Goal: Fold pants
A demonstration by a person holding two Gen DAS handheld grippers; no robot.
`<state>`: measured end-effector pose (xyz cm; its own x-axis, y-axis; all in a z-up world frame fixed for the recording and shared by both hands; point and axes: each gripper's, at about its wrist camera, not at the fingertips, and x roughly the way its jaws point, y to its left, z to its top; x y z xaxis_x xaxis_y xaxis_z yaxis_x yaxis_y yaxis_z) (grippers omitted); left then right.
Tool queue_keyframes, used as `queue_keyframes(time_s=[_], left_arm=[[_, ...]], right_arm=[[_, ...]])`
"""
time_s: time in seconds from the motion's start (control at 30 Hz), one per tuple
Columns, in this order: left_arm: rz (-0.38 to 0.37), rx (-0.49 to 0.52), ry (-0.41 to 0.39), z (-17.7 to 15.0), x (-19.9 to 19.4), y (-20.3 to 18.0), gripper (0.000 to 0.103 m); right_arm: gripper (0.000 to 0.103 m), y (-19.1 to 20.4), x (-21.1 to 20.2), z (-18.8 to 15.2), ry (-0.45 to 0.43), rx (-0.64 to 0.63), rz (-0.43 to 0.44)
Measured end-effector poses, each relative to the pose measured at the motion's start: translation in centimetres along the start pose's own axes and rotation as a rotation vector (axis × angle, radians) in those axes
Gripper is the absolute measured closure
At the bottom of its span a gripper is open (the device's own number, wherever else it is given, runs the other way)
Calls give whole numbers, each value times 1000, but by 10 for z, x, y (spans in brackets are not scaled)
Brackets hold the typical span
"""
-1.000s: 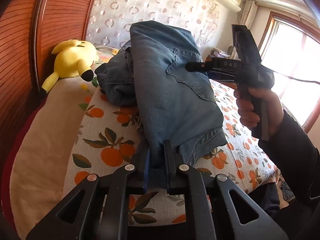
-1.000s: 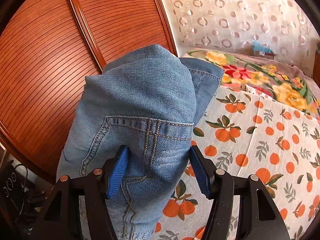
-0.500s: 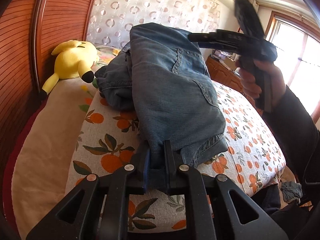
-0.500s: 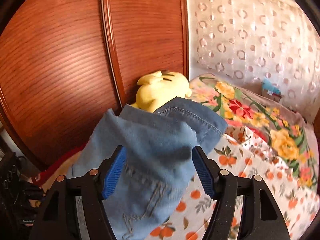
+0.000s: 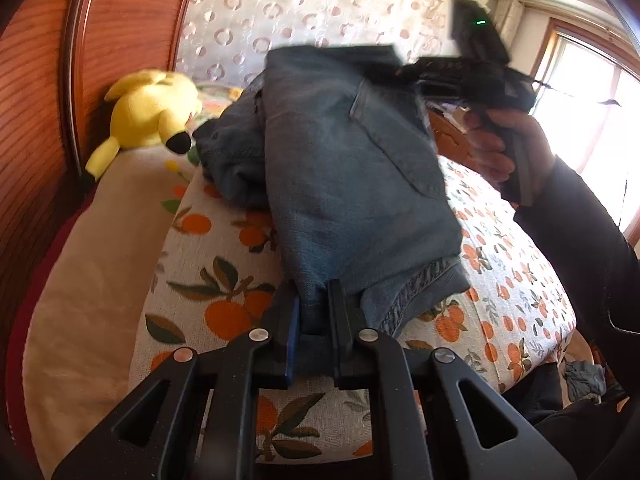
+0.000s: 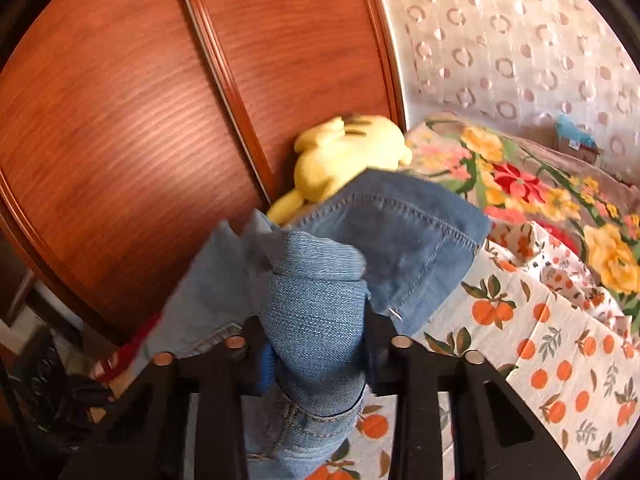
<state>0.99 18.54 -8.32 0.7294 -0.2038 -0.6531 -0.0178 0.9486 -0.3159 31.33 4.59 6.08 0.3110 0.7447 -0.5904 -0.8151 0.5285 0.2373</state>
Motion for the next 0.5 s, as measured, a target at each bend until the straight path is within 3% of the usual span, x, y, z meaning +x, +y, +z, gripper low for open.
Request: queue_keyframes(time_s=[0.1,0.33,0.43,0.5], left_arm=[[33,12,32,-5,6,0,93],[45,4,7,1,-8,-2,93],[49,-15,-28,11,-21,-1,82],[32,-25,-56,19,-25,1,60]], right_arm=[[76,-1,-7,-13,-54,40,-52],[70,0,-4,-25,-38,43,-63],[64,0,-5,-23,-30,47,-49],[64,-5,-3,-21,-26,56,-51]])
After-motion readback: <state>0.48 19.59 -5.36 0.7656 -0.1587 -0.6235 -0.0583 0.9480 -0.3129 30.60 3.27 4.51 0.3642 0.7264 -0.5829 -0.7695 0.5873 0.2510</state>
